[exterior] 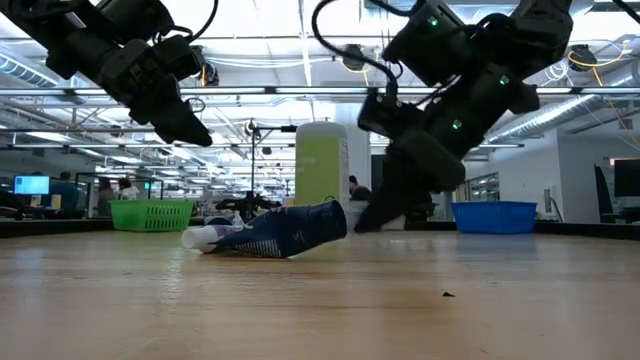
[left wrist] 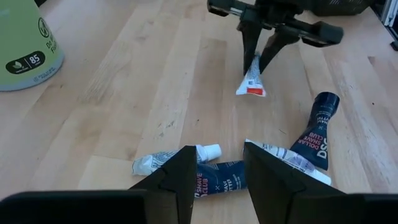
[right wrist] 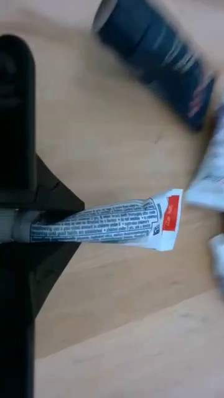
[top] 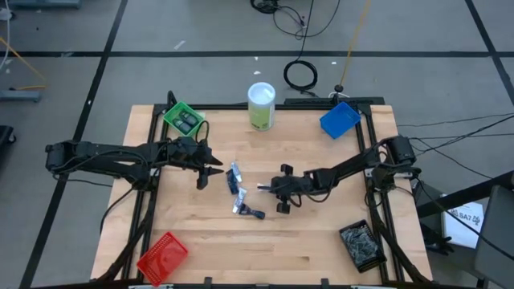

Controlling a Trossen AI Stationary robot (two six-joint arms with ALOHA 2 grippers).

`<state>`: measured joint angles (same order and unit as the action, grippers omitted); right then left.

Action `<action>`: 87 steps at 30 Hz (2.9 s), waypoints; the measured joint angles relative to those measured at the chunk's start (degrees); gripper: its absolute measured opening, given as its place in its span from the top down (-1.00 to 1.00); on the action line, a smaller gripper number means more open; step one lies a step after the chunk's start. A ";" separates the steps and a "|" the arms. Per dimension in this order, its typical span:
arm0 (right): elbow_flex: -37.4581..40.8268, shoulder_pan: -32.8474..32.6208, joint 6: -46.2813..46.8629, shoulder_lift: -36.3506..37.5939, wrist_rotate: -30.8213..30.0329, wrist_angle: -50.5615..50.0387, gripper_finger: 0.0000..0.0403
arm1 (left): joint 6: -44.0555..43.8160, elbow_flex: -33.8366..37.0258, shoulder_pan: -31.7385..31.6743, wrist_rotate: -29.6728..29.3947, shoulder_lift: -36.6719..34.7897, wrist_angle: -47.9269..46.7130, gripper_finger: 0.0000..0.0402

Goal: Pick & Place Travel size toiletries
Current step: Put the right white toothpaste into the red bin

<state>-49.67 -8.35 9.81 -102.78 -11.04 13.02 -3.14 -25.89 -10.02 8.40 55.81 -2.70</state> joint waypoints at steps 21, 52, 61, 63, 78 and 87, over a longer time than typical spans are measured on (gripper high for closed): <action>-0.09 8.35 -1.51 0.96 27.11 27.18 0.76 | 5.79 -1.85 13.67 -17.84 4.49 17.75 0.08; -0.09 9.78 0.45 1.00 33.72 33.37 0.79 | 22.07 -11.45 19.65 -17.44 22.67 26.68 -0.44; -0.09 9.76 0.45 1.00 33.72 33.39 0.78 | 22.52 -11.45 19.63 -14.10 22.67 26.34 -0.15; -0.09 9.76 0.45 1.00 33.72 33.39 0.78 | 22.52 -11.45 19.65 -12.63 22.67 26.54 -0.02; -0.04 9.80 1.65 1.00 33.67 33.37 0.71 | 22.73 -11.41 18.78 -13.18 22.67 26.41 0.94; -0.09 9.83 3.00 1.00 34.79 33.63 0.17 | 23.08 -11.41 19.20 -16.20 21.13 24.84 0.98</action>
<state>-49.76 1.49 12.80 -101.78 23.75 46.65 19.94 -37.30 9.18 -7.79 76.94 22.13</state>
